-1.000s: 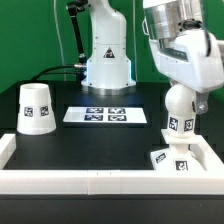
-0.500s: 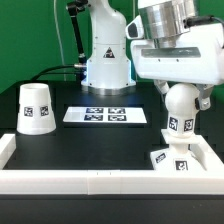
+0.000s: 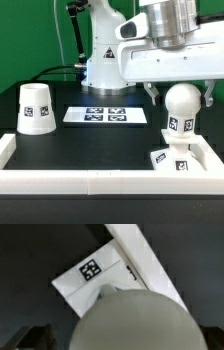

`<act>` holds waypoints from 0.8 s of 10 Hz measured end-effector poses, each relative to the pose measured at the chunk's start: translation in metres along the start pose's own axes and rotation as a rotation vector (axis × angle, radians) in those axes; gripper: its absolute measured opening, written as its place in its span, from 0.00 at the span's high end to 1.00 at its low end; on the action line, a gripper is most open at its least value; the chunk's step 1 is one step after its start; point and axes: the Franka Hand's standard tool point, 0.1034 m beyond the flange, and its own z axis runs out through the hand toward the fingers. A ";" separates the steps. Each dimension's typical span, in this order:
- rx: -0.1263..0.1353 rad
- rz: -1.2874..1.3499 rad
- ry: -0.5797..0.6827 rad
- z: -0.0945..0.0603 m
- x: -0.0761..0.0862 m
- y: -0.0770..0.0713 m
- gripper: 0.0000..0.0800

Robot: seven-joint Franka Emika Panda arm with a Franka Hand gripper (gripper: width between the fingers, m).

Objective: Assemble lamp

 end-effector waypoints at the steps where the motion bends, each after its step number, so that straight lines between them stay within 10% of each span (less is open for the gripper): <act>1: -0.016 -0.100 0.009 -0.001 0.000 -0.003 0.13; 8: -0.061 -0.661 0.017 -0.001 0.002 -0.002 0.13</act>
Offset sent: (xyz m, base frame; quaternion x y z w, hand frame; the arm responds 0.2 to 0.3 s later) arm 0.0000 0.0000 0.0000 0.0000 0.0000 -0.1938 0.9810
